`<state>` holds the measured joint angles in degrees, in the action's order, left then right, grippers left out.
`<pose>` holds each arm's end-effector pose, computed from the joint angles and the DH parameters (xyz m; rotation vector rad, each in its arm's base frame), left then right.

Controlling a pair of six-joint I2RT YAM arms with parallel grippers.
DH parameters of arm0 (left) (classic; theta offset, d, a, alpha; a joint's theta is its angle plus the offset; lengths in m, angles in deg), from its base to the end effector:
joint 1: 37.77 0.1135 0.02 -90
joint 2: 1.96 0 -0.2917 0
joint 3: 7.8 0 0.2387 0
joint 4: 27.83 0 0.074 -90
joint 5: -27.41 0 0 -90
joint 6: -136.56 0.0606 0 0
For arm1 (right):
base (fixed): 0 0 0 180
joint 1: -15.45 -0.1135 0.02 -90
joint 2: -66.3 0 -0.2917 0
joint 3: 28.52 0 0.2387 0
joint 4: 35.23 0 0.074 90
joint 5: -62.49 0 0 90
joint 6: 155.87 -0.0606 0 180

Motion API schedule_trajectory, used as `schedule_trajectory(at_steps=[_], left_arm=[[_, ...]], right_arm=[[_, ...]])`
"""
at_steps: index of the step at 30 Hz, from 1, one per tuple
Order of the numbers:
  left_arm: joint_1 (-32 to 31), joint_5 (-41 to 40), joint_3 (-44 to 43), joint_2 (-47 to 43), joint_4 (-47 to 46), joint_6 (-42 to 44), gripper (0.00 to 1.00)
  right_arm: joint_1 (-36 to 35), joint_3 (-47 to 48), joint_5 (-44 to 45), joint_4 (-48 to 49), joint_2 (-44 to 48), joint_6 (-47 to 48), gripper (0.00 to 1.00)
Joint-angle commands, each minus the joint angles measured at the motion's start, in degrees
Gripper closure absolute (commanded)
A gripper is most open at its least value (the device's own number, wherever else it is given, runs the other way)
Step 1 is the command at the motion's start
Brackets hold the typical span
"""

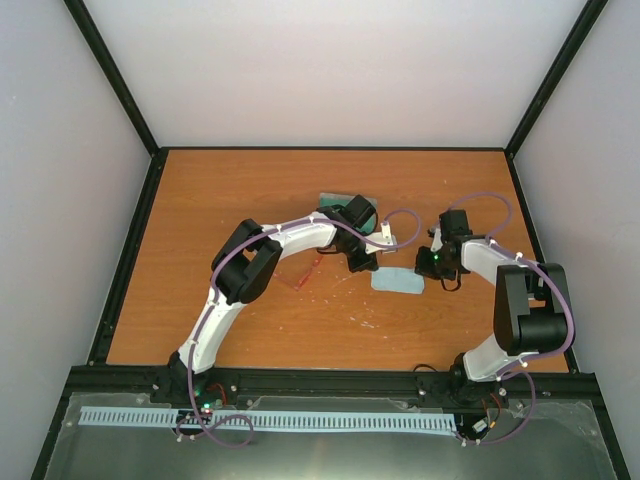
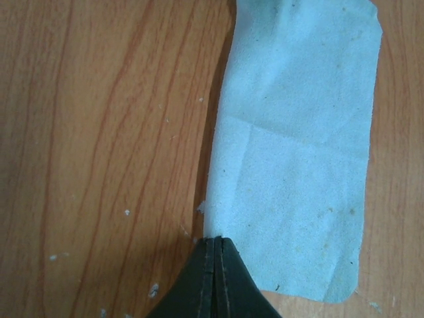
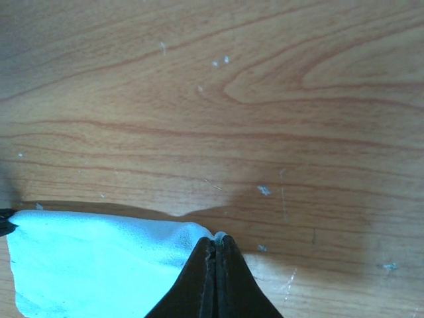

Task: Organize the sunglasses
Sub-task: Pick up the glasses cleaning cloth from the center of the board, then place the glasses cleaning cloth in the sunglasses case.

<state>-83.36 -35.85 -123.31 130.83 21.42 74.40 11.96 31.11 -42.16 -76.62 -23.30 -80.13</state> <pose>0.3284 -0.3742 0.1391 1.7342 2.1006 -0.7261 0.2657 0.0316 0.1603 0.2061 2.8220 0.4309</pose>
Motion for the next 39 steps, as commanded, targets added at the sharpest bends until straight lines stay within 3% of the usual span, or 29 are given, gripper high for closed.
schedule_trajectory(at_steps=[1,17,39], left_arm=[[0.7,-2.8,-1.8,-1.0,1.2,1.3,1.0],[5.3,-7.9,2.0,-5.9,1.4,2.7,0.99],[10.3,-14.0,6.7,-11.8,-1.0,5.5,1.0]], right_arm=[[-0.8,2.1,-0.5,0.7,1.2,-0.7,0.97],[-4.2,7.3,-0.1,2.9,-4.0,-2.2,0.97],[-9.6,21.6,0.0,5.5,-16.8,-3.0,0.97]])
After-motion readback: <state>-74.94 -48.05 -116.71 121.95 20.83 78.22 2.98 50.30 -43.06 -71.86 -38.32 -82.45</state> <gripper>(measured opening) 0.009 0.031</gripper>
